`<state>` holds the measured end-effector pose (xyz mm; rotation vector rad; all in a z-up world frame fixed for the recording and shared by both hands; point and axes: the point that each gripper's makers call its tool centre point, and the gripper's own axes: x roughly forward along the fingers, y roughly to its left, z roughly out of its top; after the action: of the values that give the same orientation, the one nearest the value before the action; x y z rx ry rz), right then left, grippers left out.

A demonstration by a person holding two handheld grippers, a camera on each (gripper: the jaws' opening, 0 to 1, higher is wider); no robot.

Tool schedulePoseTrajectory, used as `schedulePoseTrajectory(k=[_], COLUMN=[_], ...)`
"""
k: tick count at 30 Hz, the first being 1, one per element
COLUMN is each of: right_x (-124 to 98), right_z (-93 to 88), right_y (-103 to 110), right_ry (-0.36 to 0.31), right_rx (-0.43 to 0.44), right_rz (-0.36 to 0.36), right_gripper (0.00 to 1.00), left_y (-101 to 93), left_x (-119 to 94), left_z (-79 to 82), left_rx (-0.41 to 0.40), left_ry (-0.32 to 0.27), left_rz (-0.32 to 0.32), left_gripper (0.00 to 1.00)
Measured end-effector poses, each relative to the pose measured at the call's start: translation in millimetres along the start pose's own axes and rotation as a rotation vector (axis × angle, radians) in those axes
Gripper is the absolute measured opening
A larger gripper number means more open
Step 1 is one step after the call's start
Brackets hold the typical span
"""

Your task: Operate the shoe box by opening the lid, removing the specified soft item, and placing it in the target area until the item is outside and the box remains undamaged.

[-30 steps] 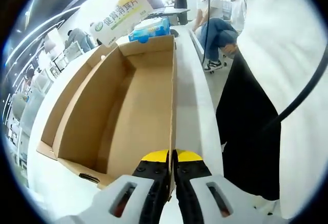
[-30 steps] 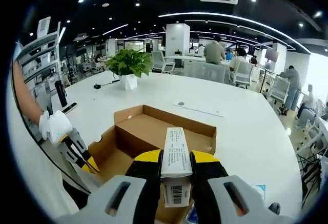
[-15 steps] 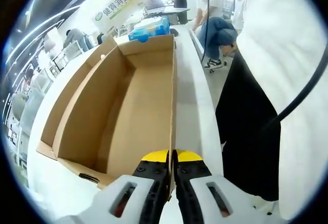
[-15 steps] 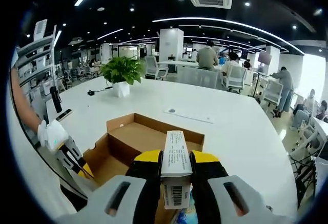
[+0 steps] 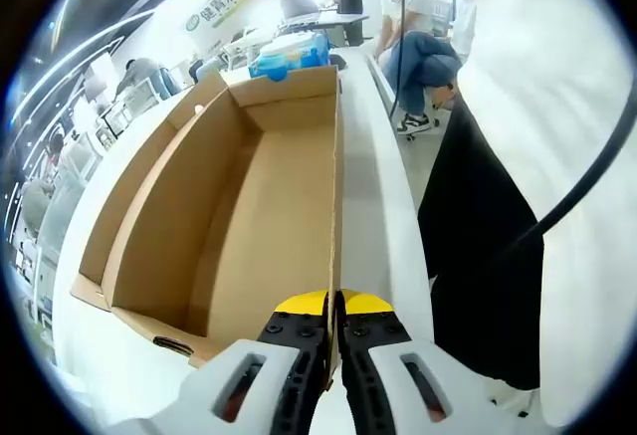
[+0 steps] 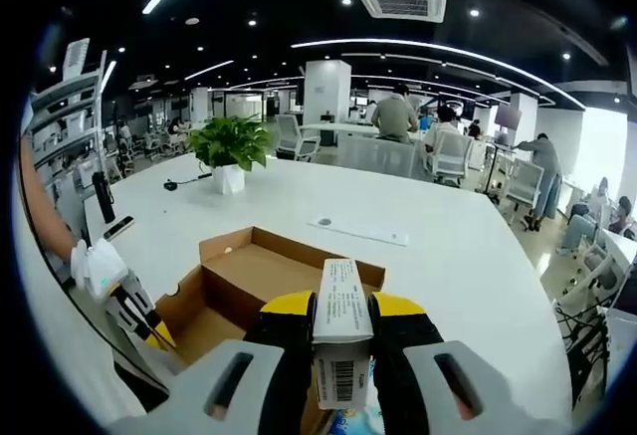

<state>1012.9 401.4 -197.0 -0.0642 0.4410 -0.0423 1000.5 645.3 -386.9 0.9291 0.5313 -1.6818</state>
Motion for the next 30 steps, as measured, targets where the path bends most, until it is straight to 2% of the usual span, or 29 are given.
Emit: schedulePoseTrajectory(k=[12,30], right_x=[-7.9,-18.1], right_z=[9.5,4.4], right_y=[-21.7,-36.9], right_ry=[-0.021,-0.023], right_rx=[-0.001,0.008], right_rz=[-0.043,-0.086], right_gripper=[0.19,0.19], left_y=[0.1,-0.2], left_x=[0.2,0.4], left_z=[-0.5,-0.5], left_rx=[-0.001,0.000], left_ry=[0.008,0.015], left_rz=[0.002,0.006], left_gripper=[0.02,0.02])
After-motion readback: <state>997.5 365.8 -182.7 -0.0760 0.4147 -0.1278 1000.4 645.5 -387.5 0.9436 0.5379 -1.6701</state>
